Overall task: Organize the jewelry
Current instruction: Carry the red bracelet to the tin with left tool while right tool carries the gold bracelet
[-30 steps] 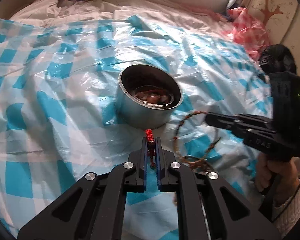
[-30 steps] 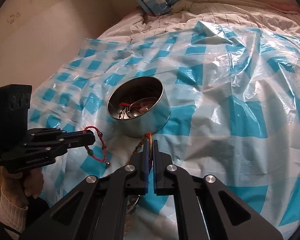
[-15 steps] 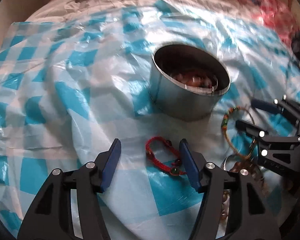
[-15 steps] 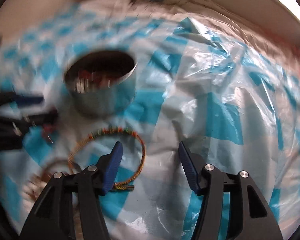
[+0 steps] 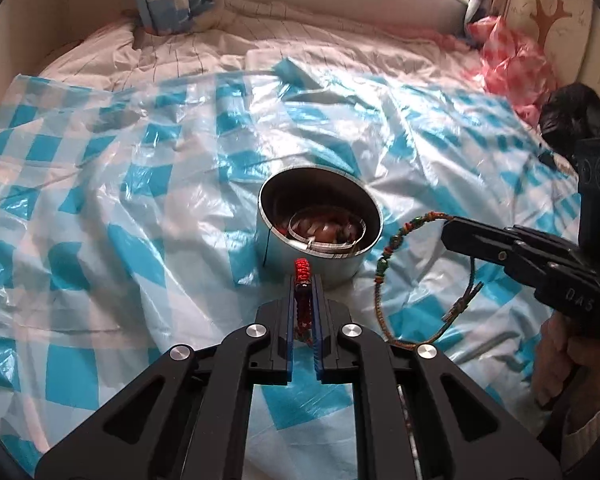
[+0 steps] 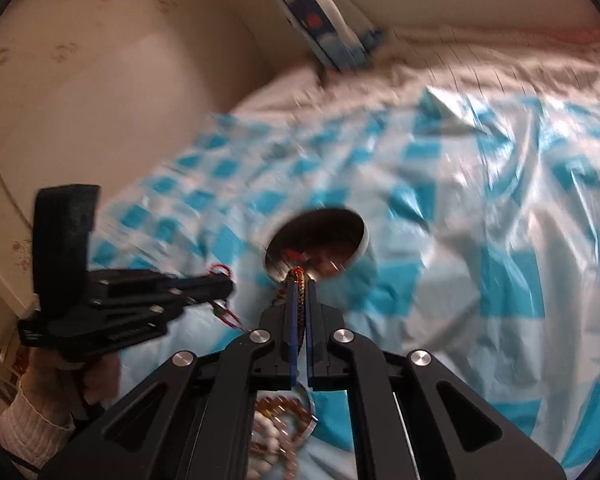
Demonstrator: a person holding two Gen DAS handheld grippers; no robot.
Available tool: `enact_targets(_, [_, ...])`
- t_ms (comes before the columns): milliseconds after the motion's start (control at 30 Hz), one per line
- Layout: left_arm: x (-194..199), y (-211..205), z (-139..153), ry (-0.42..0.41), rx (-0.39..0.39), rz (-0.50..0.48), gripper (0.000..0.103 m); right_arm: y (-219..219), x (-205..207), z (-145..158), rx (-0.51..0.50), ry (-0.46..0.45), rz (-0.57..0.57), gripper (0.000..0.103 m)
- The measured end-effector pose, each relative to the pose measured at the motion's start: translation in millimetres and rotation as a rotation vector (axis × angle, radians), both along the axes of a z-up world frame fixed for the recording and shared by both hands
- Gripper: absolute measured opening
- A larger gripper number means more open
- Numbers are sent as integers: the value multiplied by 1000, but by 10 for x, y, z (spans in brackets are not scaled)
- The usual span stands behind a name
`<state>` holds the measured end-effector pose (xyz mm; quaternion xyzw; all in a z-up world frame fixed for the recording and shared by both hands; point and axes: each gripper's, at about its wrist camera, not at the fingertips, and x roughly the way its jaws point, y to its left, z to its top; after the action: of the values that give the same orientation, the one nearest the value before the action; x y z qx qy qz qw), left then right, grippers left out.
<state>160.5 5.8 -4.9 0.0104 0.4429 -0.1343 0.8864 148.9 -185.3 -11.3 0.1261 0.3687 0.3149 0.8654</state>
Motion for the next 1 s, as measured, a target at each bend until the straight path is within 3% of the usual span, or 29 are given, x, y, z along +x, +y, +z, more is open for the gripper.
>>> enact_targets(367, [91, 7, 231, -81, -135, 18, 7, 87, 60, 155, -19, -113, -100, 4])
enact_targets(633, [247, -32, 177, -71, -160, 35, 7, -15, 167, 204, 15, -142, -173, 4])
enact_targets(1000, [340, -77, 158, -70, -180, 44, 7, -30, 258, 205, 41, -137, -189, 4])
